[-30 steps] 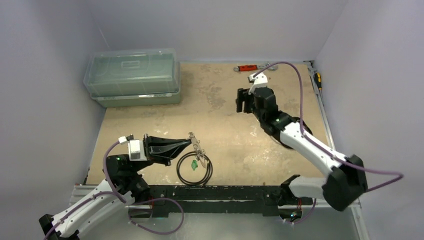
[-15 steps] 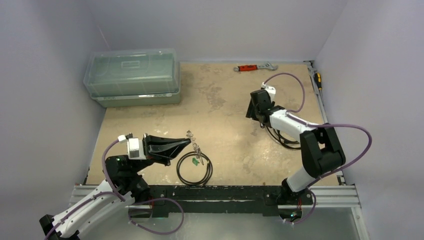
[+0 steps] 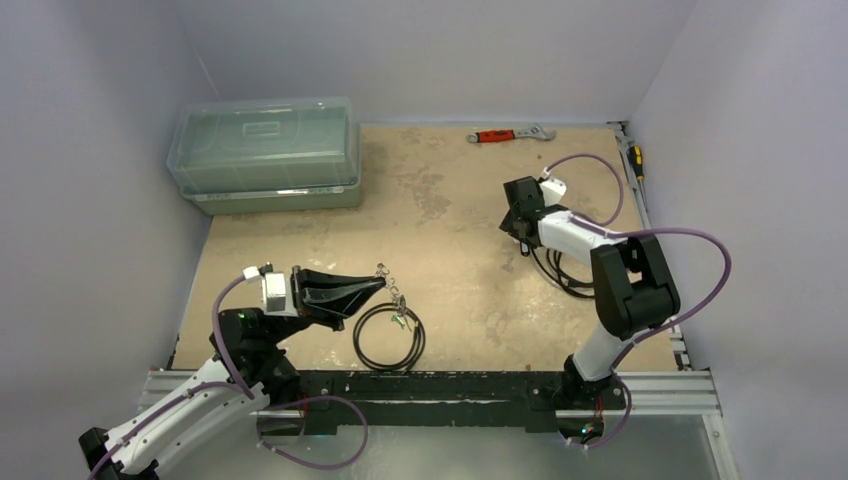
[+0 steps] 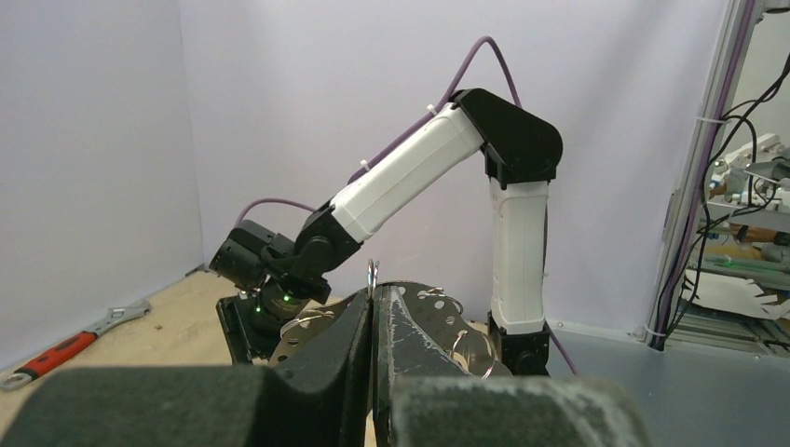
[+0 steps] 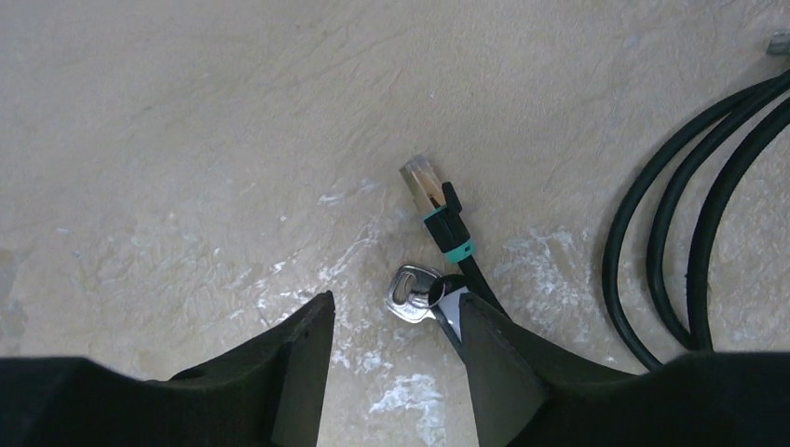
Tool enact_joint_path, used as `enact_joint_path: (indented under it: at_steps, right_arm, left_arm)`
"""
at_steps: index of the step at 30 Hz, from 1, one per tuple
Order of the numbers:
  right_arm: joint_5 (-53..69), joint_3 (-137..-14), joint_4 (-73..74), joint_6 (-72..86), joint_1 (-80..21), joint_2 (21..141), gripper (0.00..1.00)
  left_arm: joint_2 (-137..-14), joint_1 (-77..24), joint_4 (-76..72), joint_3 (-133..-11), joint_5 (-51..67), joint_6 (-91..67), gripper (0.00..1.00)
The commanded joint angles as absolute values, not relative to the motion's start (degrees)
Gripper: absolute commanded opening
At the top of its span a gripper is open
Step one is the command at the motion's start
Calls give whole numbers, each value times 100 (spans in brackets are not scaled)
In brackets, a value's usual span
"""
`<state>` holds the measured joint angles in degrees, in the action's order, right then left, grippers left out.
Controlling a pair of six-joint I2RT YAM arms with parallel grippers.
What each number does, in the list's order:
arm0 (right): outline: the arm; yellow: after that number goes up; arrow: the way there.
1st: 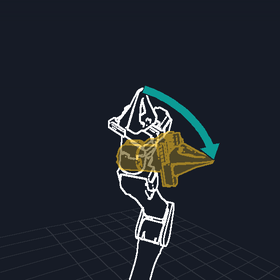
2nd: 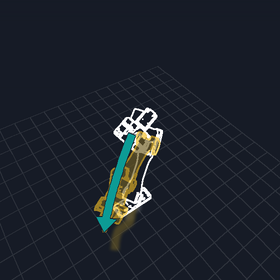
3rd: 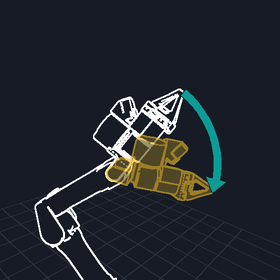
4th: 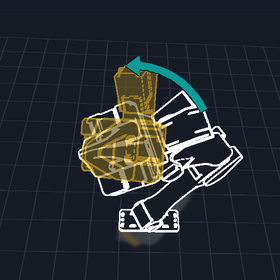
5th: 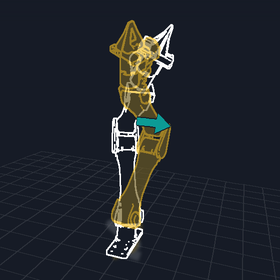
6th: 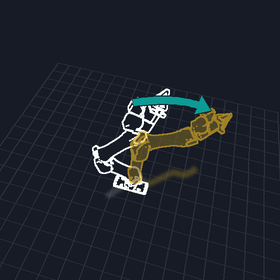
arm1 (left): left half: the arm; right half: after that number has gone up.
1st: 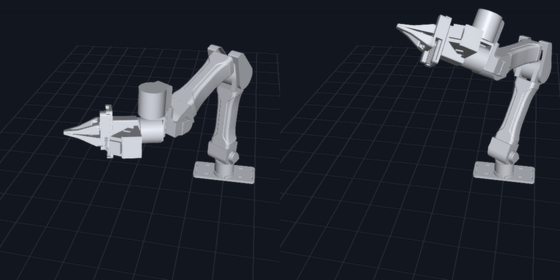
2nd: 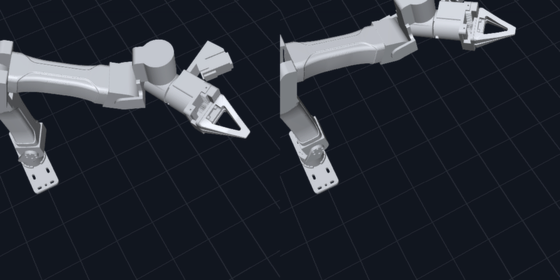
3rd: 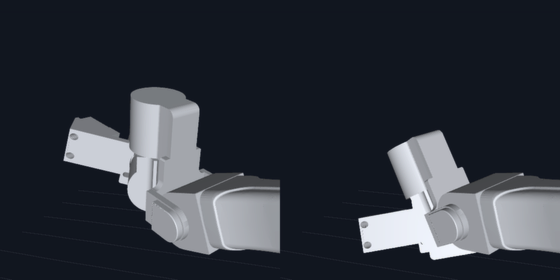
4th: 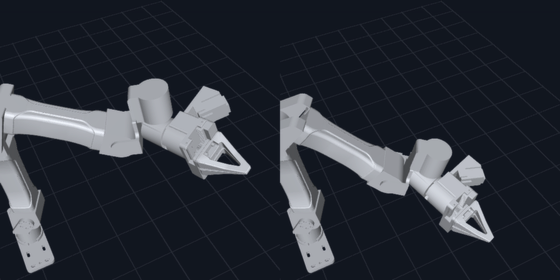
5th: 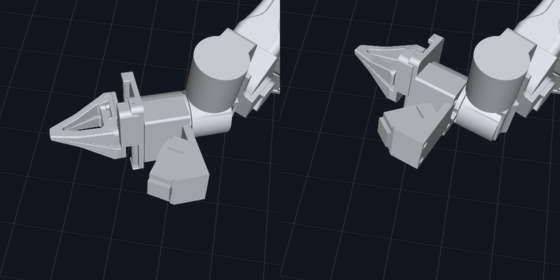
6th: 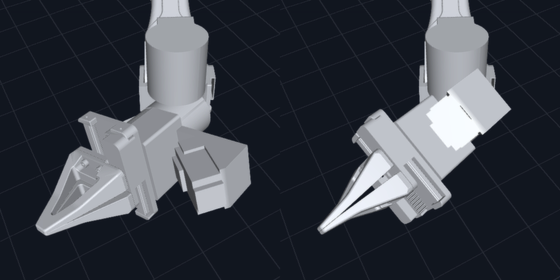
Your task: Put the keys on the keyring
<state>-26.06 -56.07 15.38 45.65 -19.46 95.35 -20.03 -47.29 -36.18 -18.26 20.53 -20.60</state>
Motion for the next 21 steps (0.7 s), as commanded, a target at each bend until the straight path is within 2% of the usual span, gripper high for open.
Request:
enact_joint_path:
  at_steps: [1, 5, 7, 9, 14, 21]
  right_arm:
    - [-2825, -5829, 1406, 4827, -1807, 9833, 53]
    - [-2738, -5819, 1310, 4813, -1767, 10055, 46]
    - [-2633, -5774, 1205, 4743, -1767, 10118, 38]
    - [-2406, -5717, 989, 4398, -1767, 10126, 20]
    - [-1389, -5590, 554, 3449, -1803, 10020, 4]
    - [-932, -5620, 859, 2727, -2506, 9877, 0]
  left_arm:
    - [-2004, -4734, -3780, -2056, 2046, -2140, 0]
    - [-1984, -4739, -3736, -2072, 2015, -2137, 0]
    - [-1986, -4735, -3703, -2085, 2000, -2121, 0]
    - [-1979, -4733, -3639, -2102, 1976, -2096, 0]
    - [-1936, -4744, -3502, -2151, 1911, -2009, 0]
    - [-1838, -4742, -2981, -2378, 1802, -1679, 0]
